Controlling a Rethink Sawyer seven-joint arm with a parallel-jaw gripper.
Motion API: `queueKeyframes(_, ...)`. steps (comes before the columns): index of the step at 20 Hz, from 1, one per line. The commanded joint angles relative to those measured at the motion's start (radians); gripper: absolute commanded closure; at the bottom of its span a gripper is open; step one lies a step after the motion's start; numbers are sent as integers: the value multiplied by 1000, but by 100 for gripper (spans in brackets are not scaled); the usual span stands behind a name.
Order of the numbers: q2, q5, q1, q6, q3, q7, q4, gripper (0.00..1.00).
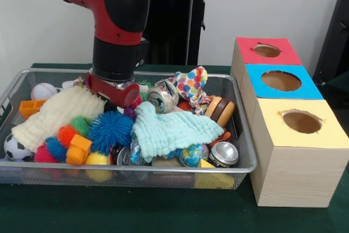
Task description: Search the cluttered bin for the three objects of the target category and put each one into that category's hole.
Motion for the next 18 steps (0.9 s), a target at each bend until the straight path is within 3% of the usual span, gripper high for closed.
queueKeyframes(1,14,104,146,136,41,309,187,100)
queueKeyframes(8,-33,194,189,160,41,318,251,100)
queueKeyframes(18,-48,244,215,176,28,285,259,100)
